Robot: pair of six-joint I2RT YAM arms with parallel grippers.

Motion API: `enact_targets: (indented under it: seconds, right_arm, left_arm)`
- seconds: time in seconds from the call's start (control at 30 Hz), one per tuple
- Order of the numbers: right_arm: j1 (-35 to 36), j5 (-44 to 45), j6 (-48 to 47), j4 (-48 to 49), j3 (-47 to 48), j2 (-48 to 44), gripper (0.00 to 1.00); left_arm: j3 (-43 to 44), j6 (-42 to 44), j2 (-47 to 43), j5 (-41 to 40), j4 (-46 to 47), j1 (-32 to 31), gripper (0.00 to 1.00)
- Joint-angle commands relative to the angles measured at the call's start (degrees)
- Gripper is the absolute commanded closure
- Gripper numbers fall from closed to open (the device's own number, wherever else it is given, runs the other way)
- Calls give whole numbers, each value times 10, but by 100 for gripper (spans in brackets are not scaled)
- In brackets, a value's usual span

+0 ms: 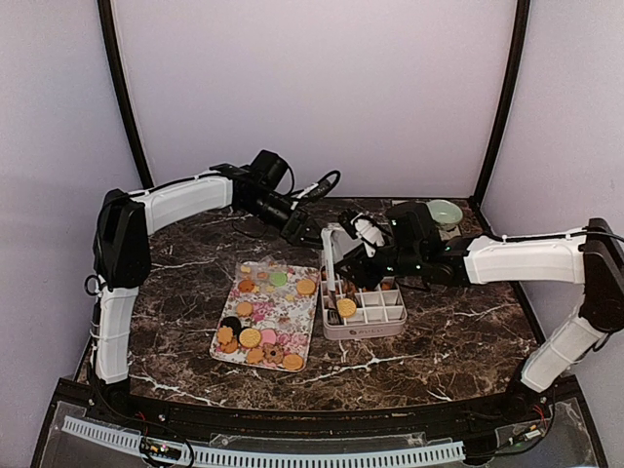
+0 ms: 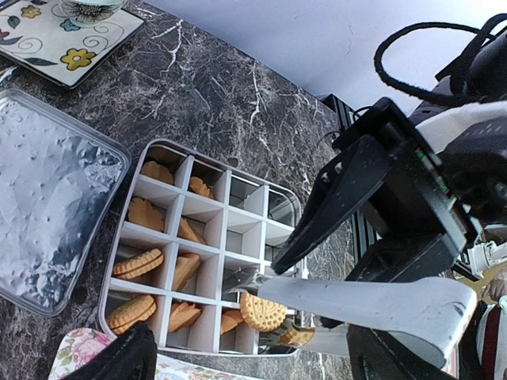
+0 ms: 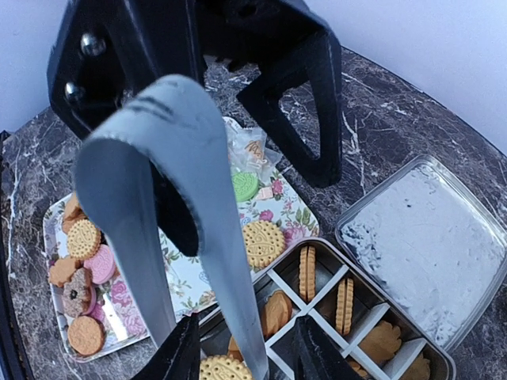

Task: Pack the cookies
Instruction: Pick up the clamp from the packing box.

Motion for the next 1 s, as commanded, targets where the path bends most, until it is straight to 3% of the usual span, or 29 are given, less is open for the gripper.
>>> enact_targets:
  seconds: [0.0,0.17,0.3,0.4,0.97]
  right_arm:
    - [-3,3,-30,32,14,17,61]
    - [-7,1,-43,37,19,24,72]
    - [-6,-5,-45,35,26,29,92]
    - [-6,-2,-48,36,20,24,100]
    - [-7,73,-49,77,-11,-87,100]
  left_arm:
    - [26,24,-6,4,-34,-1,15]
    - [28,31,-6,6,-43,-2,15]
    - [30,34,-7,7,-50,-1,15]
    - [35,41,-7,4,-58,-2,15]
    - [38,116,-42,-56,-182,1,1]
